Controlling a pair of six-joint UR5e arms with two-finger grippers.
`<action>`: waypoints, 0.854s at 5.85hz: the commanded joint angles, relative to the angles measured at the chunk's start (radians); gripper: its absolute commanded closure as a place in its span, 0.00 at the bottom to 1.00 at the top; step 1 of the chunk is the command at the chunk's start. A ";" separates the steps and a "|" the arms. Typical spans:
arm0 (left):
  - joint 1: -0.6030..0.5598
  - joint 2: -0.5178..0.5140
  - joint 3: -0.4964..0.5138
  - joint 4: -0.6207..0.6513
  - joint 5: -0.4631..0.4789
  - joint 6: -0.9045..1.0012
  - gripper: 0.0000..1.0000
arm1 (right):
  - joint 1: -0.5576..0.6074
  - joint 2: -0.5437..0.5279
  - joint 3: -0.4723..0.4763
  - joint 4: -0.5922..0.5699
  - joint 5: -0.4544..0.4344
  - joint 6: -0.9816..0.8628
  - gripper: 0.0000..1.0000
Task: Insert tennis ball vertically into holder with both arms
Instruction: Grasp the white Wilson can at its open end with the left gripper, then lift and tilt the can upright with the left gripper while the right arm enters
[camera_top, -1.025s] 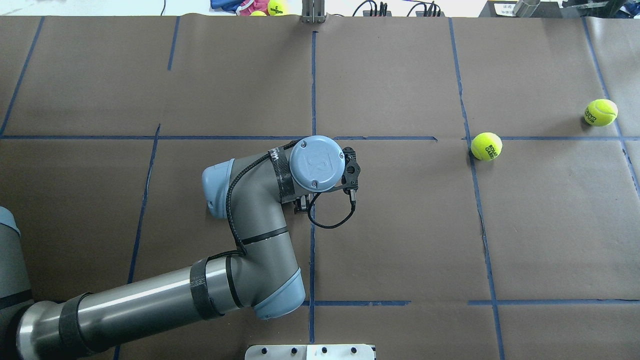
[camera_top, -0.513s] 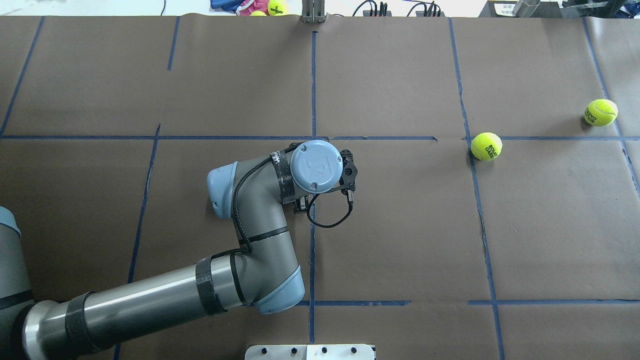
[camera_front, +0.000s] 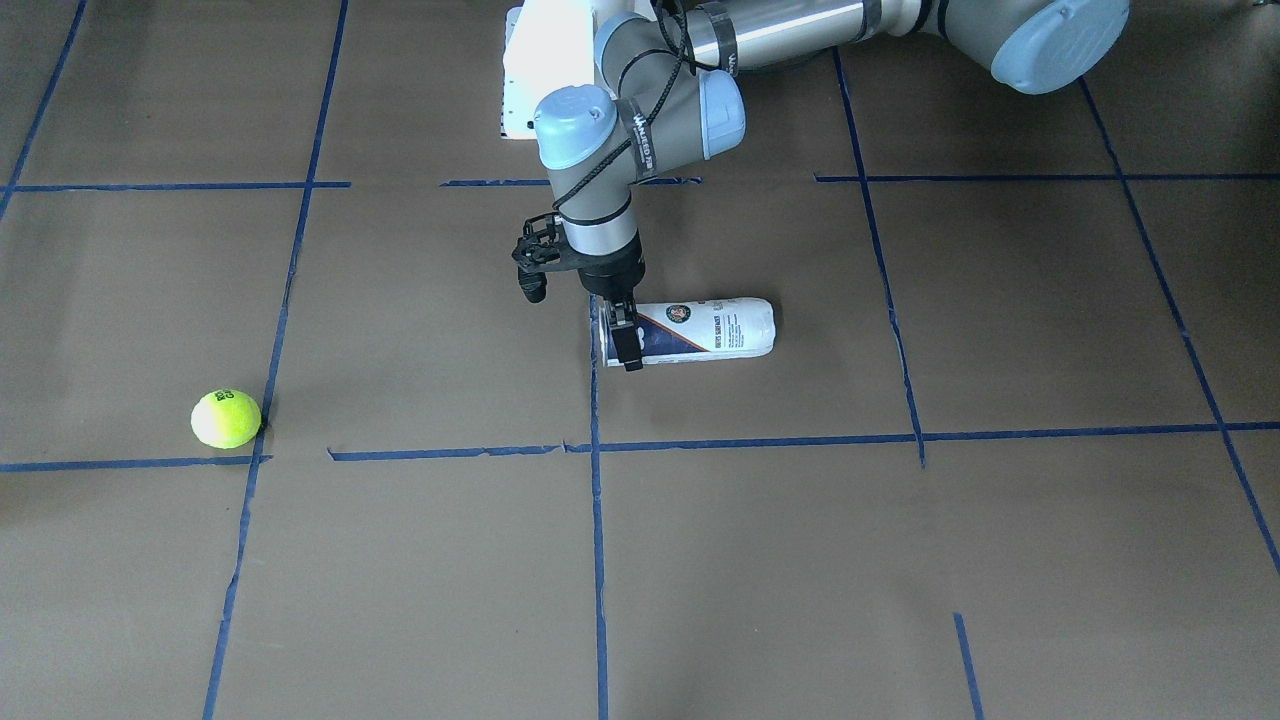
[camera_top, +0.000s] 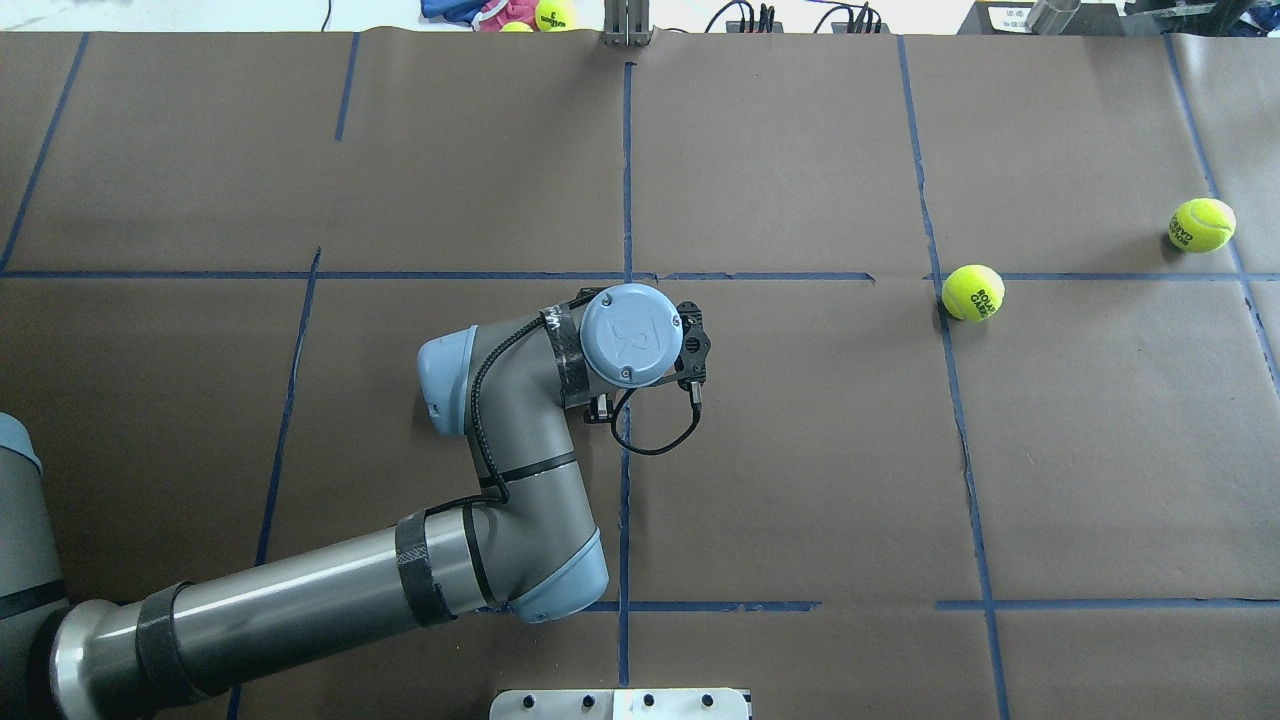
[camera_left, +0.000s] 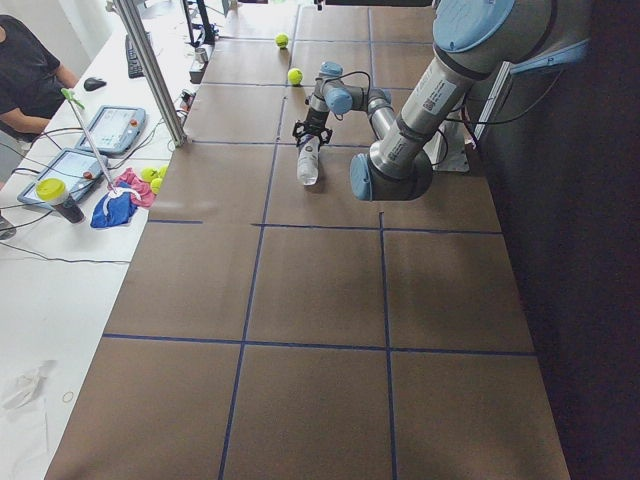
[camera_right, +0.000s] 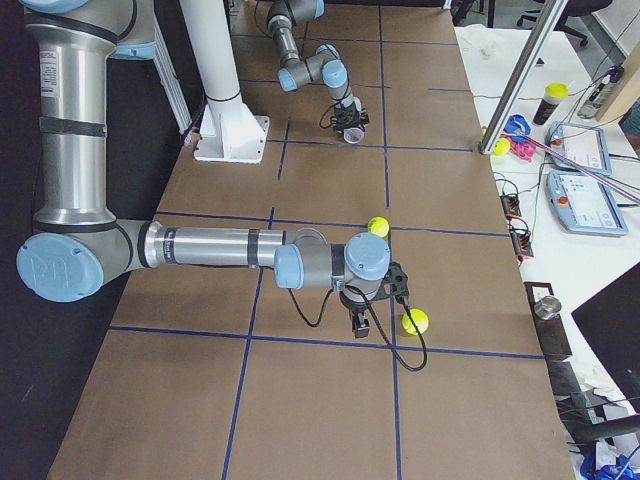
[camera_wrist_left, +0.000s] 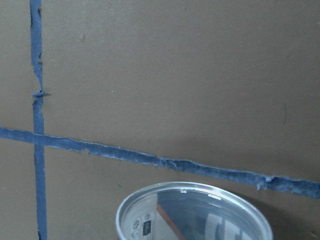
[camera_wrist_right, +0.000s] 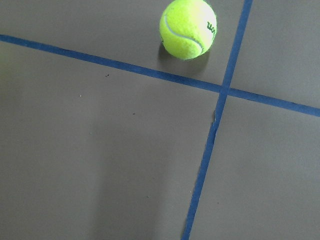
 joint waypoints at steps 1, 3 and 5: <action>0.000 0.005 0.000 -0.049 0.036 -0.002 0.33 | 0.000 0.000 0.000 0.000 0.000 0.000 0.00; -0.016 0.005 -0.070 -0.156 0.038 -0.030 0.31 | 0.000 0.002 0.002 0.000 0.000 0.002 0.00; -0.054 0.046 -0.135 -0.541 0.039 -0.356 0.30 | 0.000 0.014 0.009 0.000 0.002 0.003 0.00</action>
